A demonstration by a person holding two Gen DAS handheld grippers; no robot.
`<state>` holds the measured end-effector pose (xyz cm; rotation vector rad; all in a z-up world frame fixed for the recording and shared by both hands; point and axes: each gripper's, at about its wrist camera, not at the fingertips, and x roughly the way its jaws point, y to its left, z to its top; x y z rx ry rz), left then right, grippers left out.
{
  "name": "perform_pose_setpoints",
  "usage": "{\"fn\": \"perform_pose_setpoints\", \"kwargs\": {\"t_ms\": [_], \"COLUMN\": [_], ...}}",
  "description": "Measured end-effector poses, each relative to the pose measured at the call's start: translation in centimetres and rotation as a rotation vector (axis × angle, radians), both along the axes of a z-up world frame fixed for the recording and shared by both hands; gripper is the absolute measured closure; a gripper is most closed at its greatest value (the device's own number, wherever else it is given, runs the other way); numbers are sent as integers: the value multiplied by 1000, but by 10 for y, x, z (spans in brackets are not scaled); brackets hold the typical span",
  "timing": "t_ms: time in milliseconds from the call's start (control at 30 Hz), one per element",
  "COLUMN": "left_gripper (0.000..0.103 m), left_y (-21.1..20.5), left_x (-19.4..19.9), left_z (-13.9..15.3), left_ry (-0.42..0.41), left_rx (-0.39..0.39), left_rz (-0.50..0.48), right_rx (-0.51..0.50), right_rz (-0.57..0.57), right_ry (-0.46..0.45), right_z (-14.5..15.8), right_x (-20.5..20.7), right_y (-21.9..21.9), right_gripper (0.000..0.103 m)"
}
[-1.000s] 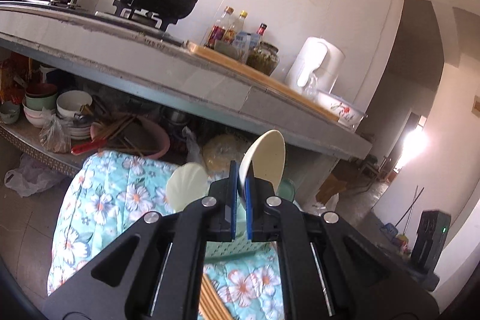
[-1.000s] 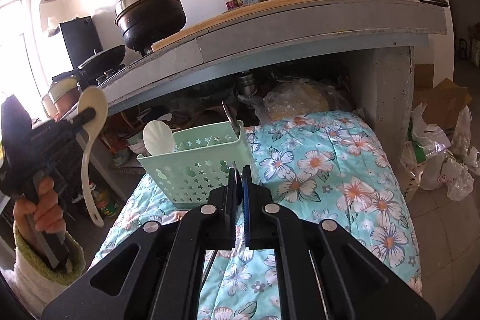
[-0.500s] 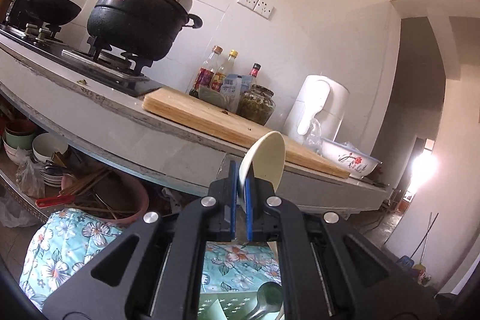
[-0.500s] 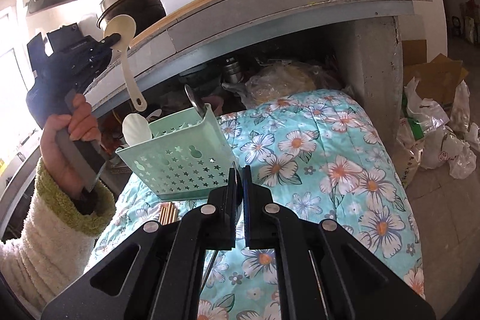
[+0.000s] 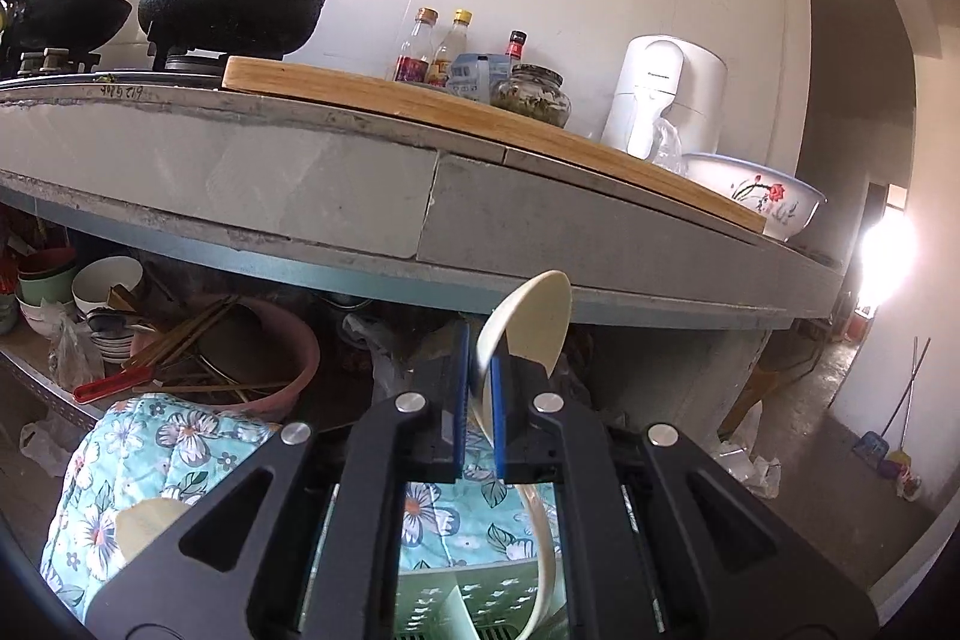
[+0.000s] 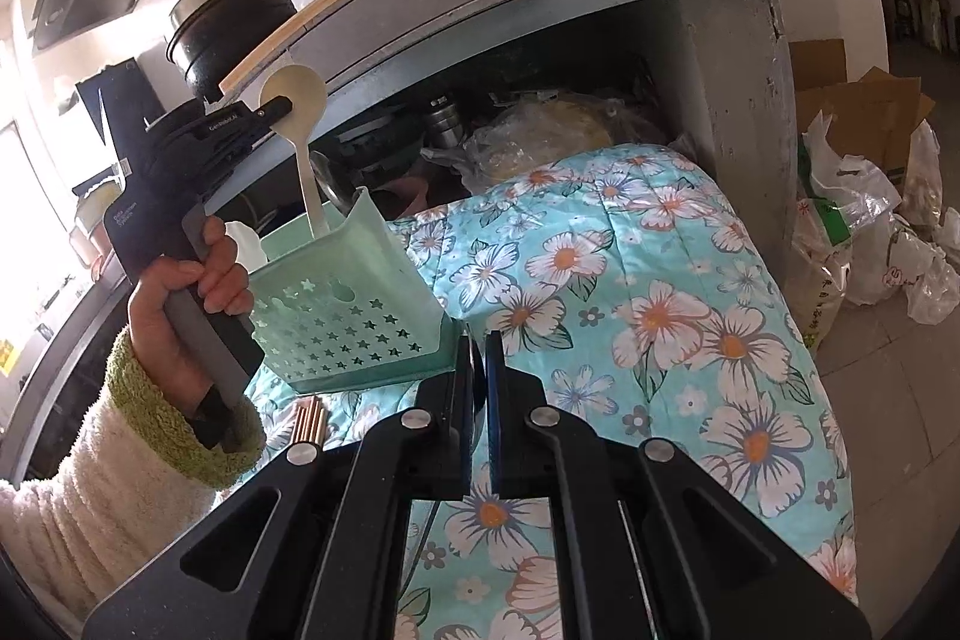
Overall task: Organize utensils
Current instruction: 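Lift the white ladle into the green holder and open the left gripper, then lower the metal spoon into the green holder and open the right gripper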
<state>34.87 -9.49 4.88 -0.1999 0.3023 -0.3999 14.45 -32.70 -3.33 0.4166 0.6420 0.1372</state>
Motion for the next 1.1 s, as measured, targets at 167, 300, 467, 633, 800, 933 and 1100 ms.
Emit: {"fn": "perform_pose_setpoints", "kwargs": {"t_ms": [167, 300, 467, 633, 800, 933, 1100], "left_gripper": [81, 69, 56, 42, 34, 27, 20], "left_y": [10, 18, 32, 55, 88, 112, 134], "left_x": [-4, -16, -36, -59, -89, -113, -136], "left_z": [-4, 1, 15, 20, 12, 2, -23], "left_ry": [36, 26, 5, 43, 100, 141, 220], "left_rx": [-36, -50, -71, -76, -36, 14, 81], "left_rz": [-17, -29, -50, -57, -39, -8, 11], "right_rx": [-4, -14, -33, -56, -65, -75, -83], "right_rz": [1, -1, -2, 8, 39, 71, 126], "right_ry": [-8, -16, -33, -80, -150, -223, -329], "right_z": [3, 9, 19, 38, 65, 93, 132], "right_x": [-1, -4, -10, -18, -16, -6, 21], "right_y": [2, 5, 11, 18, 30, 44, 73], "right_gripper": [99, 99, 99, 99, 99, 99, 99]}}
